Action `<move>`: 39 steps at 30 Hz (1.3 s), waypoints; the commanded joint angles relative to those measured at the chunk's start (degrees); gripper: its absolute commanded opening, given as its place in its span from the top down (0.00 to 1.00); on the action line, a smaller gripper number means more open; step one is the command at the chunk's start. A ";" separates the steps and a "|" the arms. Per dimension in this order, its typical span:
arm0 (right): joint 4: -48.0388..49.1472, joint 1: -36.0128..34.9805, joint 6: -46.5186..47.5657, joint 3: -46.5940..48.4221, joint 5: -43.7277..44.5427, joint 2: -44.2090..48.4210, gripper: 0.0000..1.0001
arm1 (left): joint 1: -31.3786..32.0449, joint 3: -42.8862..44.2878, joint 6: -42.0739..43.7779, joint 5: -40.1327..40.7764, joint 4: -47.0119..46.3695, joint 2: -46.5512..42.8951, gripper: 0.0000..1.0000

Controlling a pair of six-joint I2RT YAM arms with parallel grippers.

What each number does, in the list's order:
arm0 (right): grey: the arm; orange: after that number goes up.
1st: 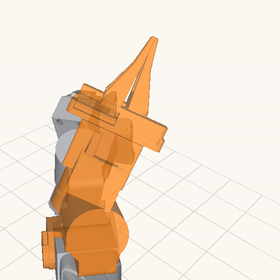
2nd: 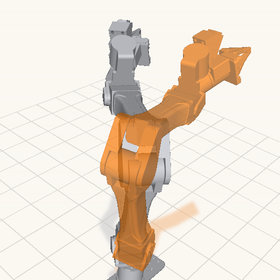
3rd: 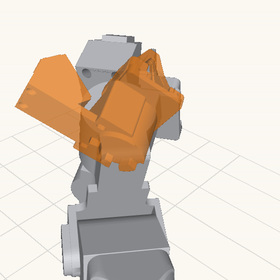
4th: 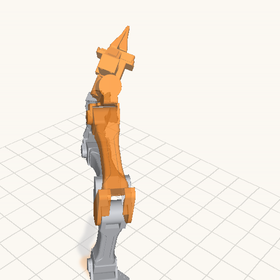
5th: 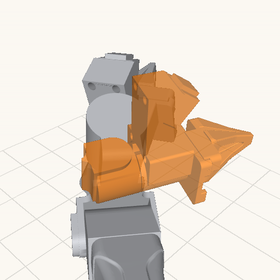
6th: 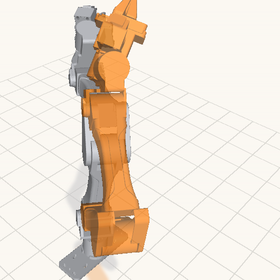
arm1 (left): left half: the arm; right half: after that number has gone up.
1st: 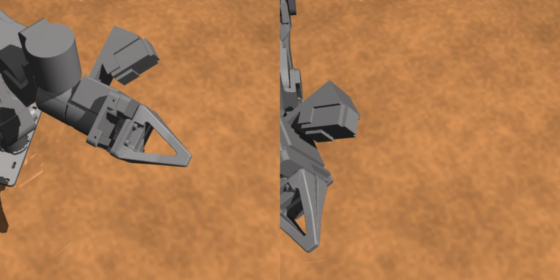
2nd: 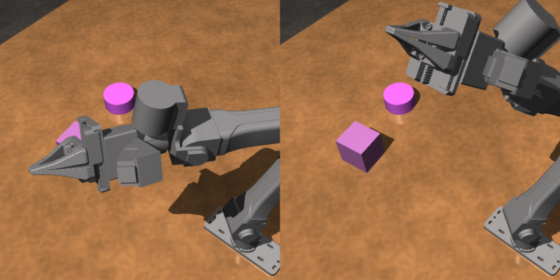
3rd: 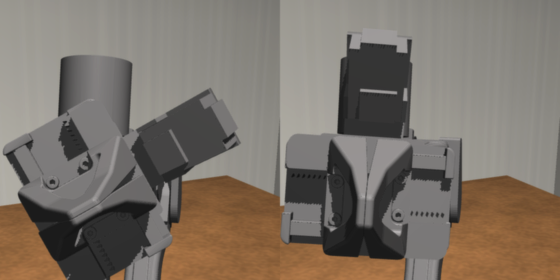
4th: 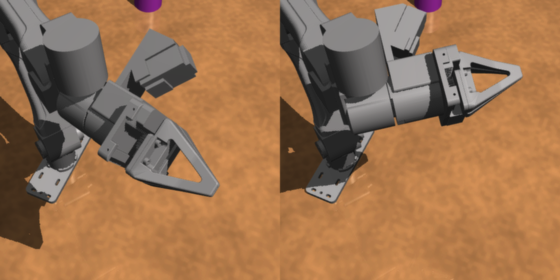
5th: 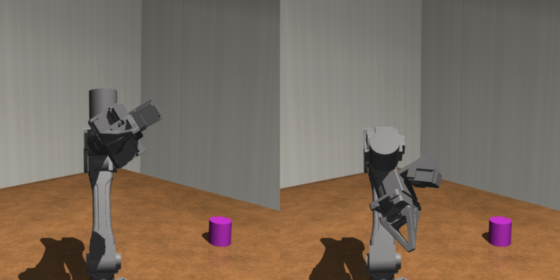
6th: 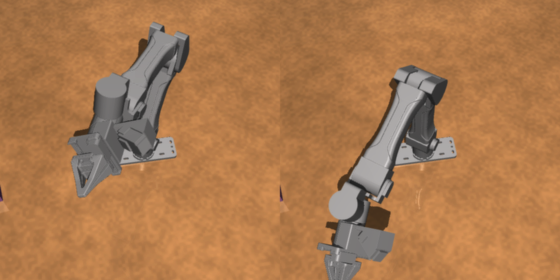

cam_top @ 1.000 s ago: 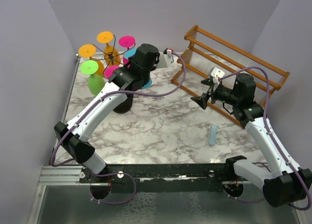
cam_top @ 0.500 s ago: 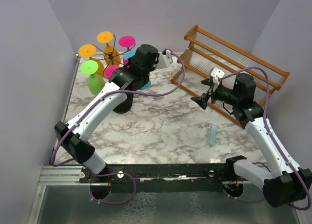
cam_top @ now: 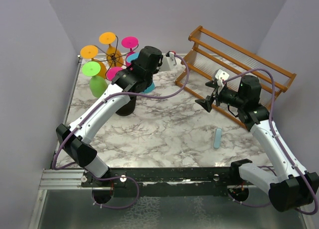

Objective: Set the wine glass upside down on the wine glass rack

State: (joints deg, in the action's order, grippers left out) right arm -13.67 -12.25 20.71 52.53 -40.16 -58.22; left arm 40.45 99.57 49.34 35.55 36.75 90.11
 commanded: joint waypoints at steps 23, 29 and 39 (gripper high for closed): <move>0.93 0.87 0.68 -0.50 -0.21 -0.32 0.09 | -0.28 2.63 -4.53 -4.47 2.01 -0.85 0.82; 1.02 0.93 0.64 -0.45 -0.20 -0.44 0.09 | -0.30 3.00 -5.20 -5.41 2.38 -1.15 0.77; 1.02 1.02 0.64 -0.43 -0.26 -0.58 0.09 | -0.28 3.95 -6.54 -7.22 3.45 -1.55 0.71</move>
State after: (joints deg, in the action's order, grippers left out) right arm -13.67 -11.60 20.86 52.21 -40.16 -58.83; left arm 40.18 101.10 44.86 31.22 38.70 90.08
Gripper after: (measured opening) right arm 0.908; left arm 0.284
